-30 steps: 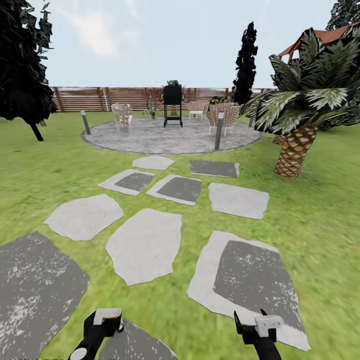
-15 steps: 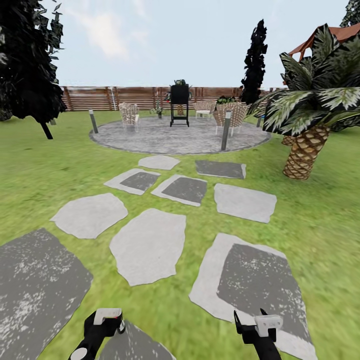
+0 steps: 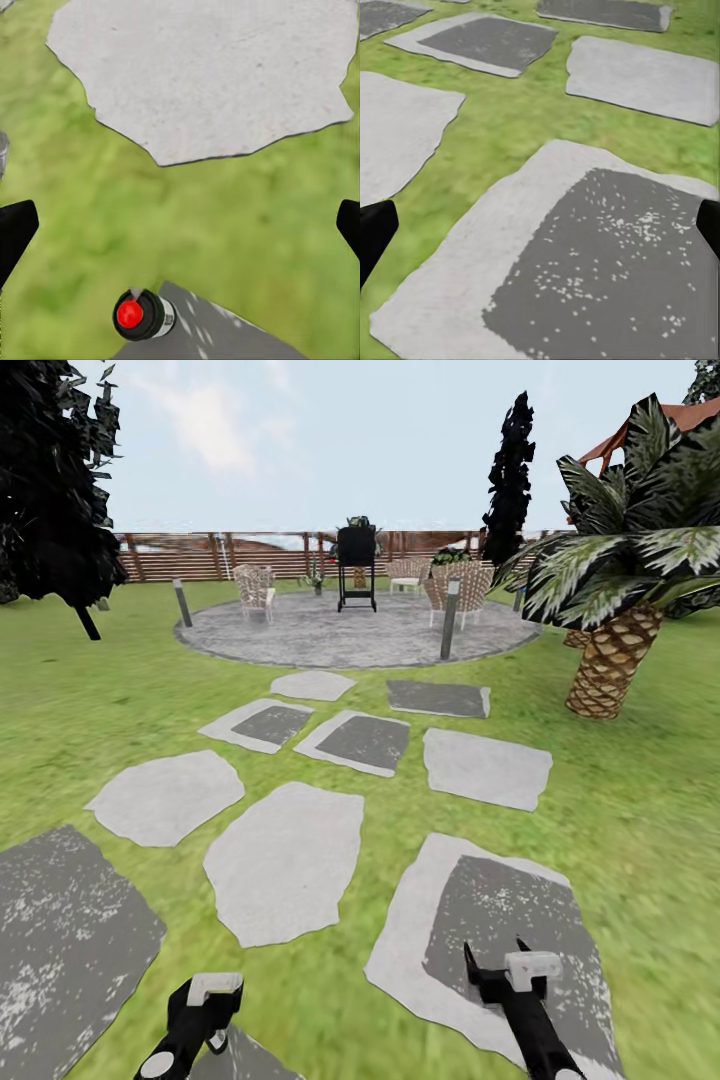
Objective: Pick up the pesticide atomizer in the garden and spray insectifuge to fully cover both potted plants in the garden.
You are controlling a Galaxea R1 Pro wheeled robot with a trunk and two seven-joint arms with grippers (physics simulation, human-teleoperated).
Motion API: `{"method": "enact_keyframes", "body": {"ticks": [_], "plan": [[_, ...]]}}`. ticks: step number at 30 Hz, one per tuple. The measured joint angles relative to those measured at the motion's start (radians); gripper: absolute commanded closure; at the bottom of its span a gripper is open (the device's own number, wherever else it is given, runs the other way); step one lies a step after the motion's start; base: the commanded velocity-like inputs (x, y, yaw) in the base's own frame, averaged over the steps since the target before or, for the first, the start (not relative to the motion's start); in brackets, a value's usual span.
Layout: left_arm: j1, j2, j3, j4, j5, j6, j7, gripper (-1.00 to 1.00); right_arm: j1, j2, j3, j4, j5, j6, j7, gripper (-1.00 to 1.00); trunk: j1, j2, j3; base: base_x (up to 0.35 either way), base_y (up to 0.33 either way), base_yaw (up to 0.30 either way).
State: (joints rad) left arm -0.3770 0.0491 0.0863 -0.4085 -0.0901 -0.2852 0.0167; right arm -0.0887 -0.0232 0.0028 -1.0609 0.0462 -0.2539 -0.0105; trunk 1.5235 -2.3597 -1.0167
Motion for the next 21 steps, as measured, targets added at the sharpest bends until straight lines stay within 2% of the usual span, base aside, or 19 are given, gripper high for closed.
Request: {"method": "enact_keyframes", "body": {"ticks": [1,4,10,13,21], "plan": [[-0.001,0.002,0.000,-0.010,0.000,0.000,0.000,-1.00,-0.005,0.000,0.000,-0.028,-0.001,0.051,0.000,-1.00,0.000,0.000,0.000,0.003,-0.003,0.000],[0.000,0.005,0.001,-0.024,0.000,0.000,0.000,-1.00,-0.009,-0.001,-0.001,-0.044,-0.001,0.100,0.001,-1.00,0.000,0.000,0.000,0.001,-0.001,0.000],[0.001,0.009,0.003,-0.028,0.001,0.001,0.000,-1.00,-0.011,-0.001,-0.001,-0.028,0.001,0.114,0.002,-1.00,0.000,0.000,0.000,0.000,0.000,0.000],[0.002,0.010,0.003,-0.028,0.001,0.002,0.000,-1.00,-0.010,-0.001,-0.001,0.003,0.000,0.114,0.000,-1.00,0.011,-0.021,-0.009,0.000,0.000,0.000],[0.002,0.011,0.003,-0.028,0.001,0.001,0.000,-1.00,-0.011,-0.001,0.000,0.011,0.001,0.115,-0.002,-1.00,0.042,-0.077,-0.043,0.000,0.000,0.000]]}}
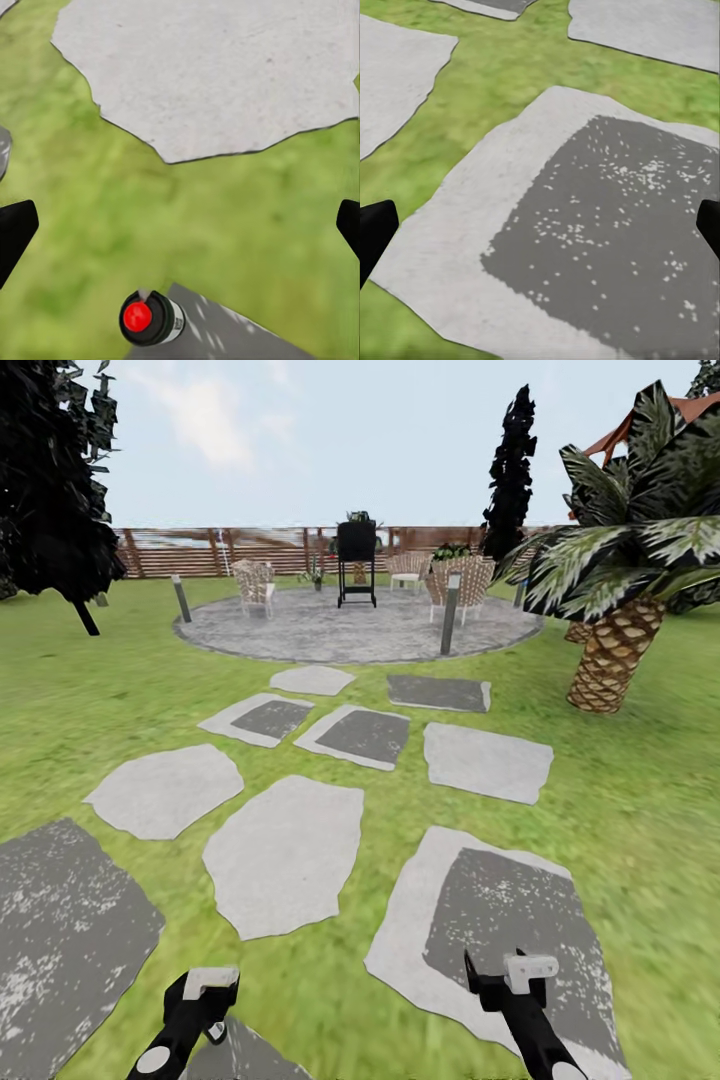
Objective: Pick up the pesticide atomizer in the garden and spray insectifuge to fully cover both potted plants in the garden.
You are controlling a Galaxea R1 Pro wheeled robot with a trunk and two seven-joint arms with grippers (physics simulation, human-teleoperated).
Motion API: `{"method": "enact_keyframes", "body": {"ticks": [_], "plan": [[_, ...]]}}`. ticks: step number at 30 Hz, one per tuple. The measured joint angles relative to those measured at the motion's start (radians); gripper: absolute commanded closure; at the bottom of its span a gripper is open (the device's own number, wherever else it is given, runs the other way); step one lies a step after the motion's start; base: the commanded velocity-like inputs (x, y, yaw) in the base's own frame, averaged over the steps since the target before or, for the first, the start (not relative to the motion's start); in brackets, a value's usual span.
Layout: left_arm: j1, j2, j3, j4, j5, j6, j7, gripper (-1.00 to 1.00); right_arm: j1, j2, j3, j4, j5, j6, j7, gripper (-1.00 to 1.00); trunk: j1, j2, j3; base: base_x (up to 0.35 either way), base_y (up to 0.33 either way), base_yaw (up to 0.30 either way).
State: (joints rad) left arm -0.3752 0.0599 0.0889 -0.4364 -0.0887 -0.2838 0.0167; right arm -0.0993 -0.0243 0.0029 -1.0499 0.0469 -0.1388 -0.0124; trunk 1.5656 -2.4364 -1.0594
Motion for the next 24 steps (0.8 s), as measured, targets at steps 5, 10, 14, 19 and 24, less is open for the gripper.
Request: {"method": "enact_keyframes", "body": {"ticks": [5,10,14,19,24], "plan": [[0.000,0.000,0.000,0.000,0.000,-0.001,0.000,-1.00,0.000,0.000,0.000,0.001,-0.001,0.000,0.000,-1.00,0.019,-0.035,-0.024,0.000,0.000,0.000],[0.001,-0.001,-0.001,0.000,0.000,-0.001,0.000,-1.00,0.000,0.000,-0.001,0.002,-0.002,0.000,0.000,-1.00,0.035,-0.063,-0.048,0.000,0.000,0.000],[0.001,-0.001,-0.001,0.000,0.000,-0.001,0.000,-1.00,0.000,0.000,-0.001,0.002,-0.002,0.000,0.000,-1.00,0.037,-0.064,-0.070,0.000,0.000,0.000],[0.001,-0.001,-0.001,0.000,0.000,-0.001,-0.001,-1.00,0.000,0.000,-0.001,0.002,-0.002,0.000,0.000,-1.00,0.039,-0.066,-0.097,0.000,0.000,0.000],[0.001,-0.001,-0.001,0.000,0.000,-0.001,-0.001,-1.00,0.000,0.000,-0.001,0.002,-0.002,-0.001,0.000,-1.00,0.041,-0.067,-0.125,0.000,0.000,0.000]]}}
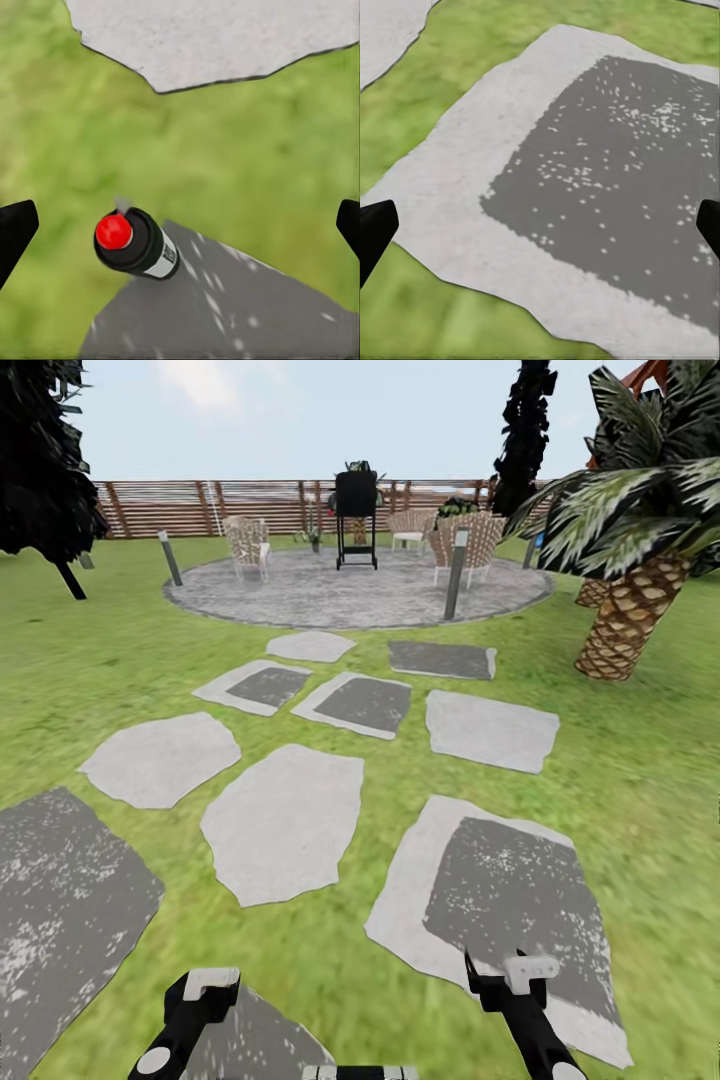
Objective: Pick up the pesticide atomizer in the garden and spray insectifuge to fully cover both potted plants in the garden.
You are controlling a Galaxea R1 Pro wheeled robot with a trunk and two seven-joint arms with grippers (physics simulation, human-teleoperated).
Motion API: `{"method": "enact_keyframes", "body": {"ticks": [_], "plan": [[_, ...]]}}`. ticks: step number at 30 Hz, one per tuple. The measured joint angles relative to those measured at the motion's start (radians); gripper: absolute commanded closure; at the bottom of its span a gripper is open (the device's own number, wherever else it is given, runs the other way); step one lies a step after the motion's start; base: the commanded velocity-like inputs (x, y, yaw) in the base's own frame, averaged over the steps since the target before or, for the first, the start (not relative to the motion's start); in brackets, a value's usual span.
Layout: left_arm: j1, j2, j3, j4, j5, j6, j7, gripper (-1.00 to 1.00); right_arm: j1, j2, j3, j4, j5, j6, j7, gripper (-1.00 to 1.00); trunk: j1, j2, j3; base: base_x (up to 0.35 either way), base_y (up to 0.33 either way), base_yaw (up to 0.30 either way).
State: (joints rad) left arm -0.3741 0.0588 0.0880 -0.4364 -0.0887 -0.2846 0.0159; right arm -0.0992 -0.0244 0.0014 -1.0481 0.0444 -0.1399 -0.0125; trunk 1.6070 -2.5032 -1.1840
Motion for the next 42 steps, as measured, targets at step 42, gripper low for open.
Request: {"method": "enact_keyframes", "body": {"ticks": [42], "plan": [[0.003,0.000,-0.003,-0.002,-0.002,-0.002,-0.003,-1.00,0.000,0.000,0.000,-0.002,0.000,-0.002,0.000,-1.00,0.003,-0.001,-0.039,0.010,0.081,-0.038]]}}
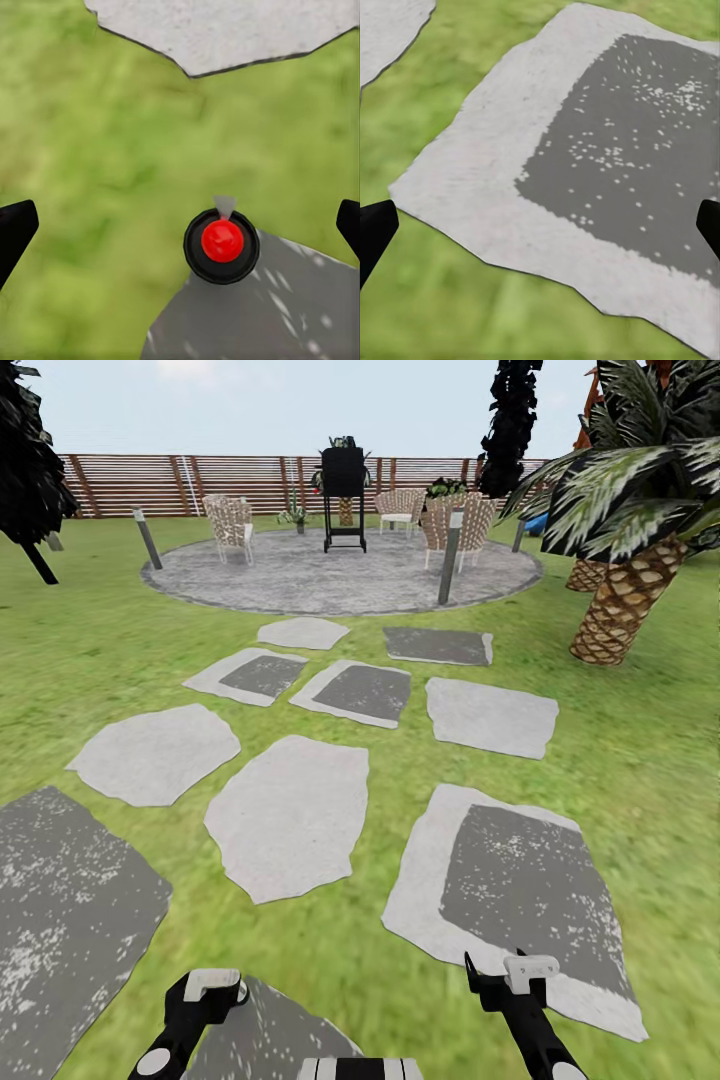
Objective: Pick up the pesticide atomizer in the garden and spray insectifuge to fully cover both potted plants in the garden.
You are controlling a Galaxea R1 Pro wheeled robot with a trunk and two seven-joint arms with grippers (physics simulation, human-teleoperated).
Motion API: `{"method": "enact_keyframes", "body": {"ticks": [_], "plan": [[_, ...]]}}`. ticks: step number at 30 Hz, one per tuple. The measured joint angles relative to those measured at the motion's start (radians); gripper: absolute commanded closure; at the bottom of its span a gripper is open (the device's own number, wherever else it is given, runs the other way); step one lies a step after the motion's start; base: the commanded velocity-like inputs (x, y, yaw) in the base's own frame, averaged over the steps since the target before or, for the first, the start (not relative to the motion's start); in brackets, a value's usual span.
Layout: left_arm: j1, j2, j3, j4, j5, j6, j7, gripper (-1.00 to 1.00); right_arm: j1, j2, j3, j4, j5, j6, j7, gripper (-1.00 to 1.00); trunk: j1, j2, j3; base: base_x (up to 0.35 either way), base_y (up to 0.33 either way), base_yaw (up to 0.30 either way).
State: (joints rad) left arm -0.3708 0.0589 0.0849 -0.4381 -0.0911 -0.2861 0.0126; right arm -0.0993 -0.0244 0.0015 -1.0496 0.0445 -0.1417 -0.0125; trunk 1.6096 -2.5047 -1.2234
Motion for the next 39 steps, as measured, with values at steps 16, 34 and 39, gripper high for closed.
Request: {"method": "enact_keyframes", "body": {"ticks": [16,34,39], "plan": [[0.002,-0.005,-0.001,0.012,-0.001,-0.051,0.001,-1.00,0.000,0.000,0.000,0.001,0.001,0.000,0.000,-1.00,0.005,-0.003,-0.062,0.000,0.000,0.000],[0.002,-0.009,-0.007,0.016,-0.003,-0.087,0.001,-1.00,0.000,0.000,-0.002,0.000,0.000,-0.001,0.000,-1.00,0.013,-0.007,-0.160,0.000,0.000,0.000],[0.002,-0.004,-0.002,0.016,-0.002,-0.092,0.001,-1.00,0.000,0.000,-0.002,0.000,0.000,-0.001,0.000,-1.00,0.014,-0.008,-0.179,0.000,0.000,0.000]]}}
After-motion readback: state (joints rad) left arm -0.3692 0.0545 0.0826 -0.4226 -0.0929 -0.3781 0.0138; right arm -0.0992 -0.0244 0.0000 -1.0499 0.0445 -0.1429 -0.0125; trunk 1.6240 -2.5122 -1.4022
